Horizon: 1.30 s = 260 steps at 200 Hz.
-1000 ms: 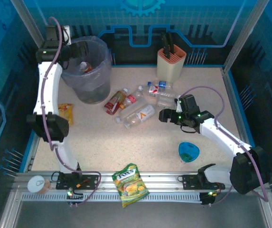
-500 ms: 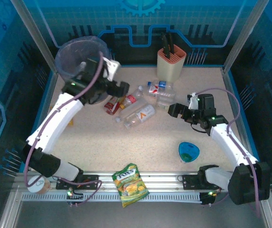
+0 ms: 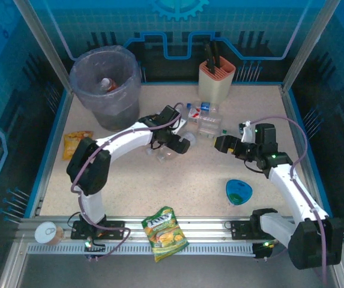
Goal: Put the plastic bottles in the bin
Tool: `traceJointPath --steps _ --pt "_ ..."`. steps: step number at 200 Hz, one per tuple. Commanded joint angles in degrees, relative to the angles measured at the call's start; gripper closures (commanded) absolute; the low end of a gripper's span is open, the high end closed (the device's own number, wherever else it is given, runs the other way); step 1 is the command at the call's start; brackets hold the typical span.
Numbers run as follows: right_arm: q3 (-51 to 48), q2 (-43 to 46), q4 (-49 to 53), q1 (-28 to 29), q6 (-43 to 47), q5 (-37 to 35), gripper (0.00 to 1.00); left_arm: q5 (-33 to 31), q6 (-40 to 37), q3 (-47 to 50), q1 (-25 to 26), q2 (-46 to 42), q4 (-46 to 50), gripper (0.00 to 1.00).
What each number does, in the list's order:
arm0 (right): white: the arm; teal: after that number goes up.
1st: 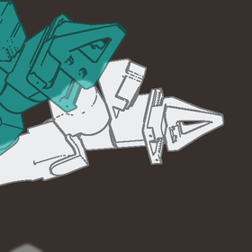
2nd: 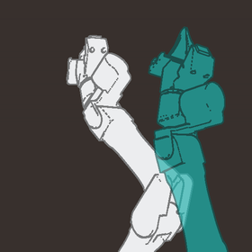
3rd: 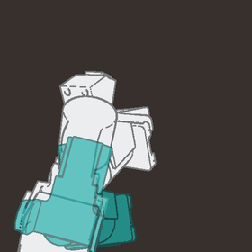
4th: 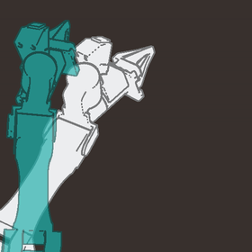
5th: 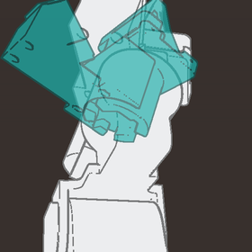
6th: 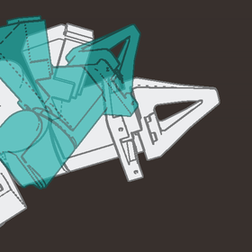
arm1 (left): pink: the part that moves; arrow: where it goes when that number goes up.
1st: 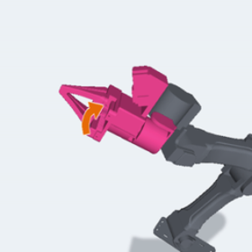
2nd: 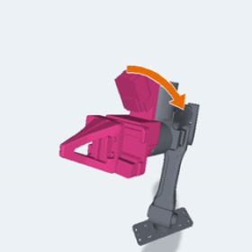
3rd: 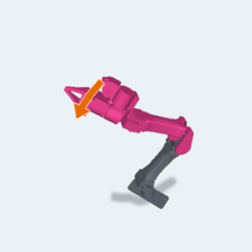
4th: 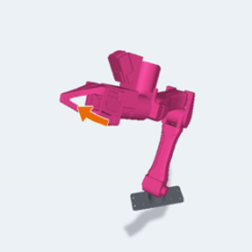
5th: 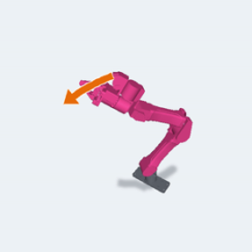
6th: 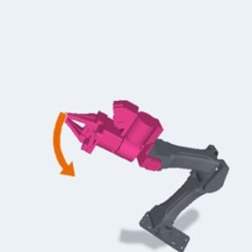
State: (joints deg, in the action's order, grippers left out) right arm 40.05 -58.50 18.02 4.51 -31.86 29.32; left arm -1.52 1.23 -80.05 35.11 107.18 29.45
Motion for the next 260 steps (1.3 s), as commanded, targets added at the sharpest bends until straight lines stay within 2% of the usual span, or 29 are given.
traceJointPath --steps 1,38,73,131,156,199,260 --pt "-1.14 1.94 1.86 -1.75 1.57 1.33 0.04 -0.14 0.41 0.76 0.56 0.70 -3.14 0.01" --pt "-2.17 1.51 0.50 -2.51 1.02 2.36 0.04 -0.65 0.08 1.62 1.46 3.30 -3.50 0.05" --pt "-2.34 1.04 0.00 -2.60 1.09 2.50 0.04 -1.36 0.34 2.10 2.66 3.64 -3.49 0.20" --pt "-3.40 0.45 -1.62 -2.71 0.92 2.80 0.04 -1.60 1.57 2.77 3.89 3.80 -3.17 0.21" --pt "-3.79 -0.34 -2.73 -2.84 0.75 3.36 0.04 -1.75 2.27 2.25 4.64 4.33 -2.05 0.25" --pt "-2.86 -3.90 -4.18 -3.54 1.59 3.88 0.04 -1.97 4.59 -0.18 6.99 4.74 0.59 0.38" --pt "0.33 -5.63 -4.27 -4.75 2.15 4.17 0.04 -1.40 7.16 -3.49 7.22 0.49 4.89 0.43"
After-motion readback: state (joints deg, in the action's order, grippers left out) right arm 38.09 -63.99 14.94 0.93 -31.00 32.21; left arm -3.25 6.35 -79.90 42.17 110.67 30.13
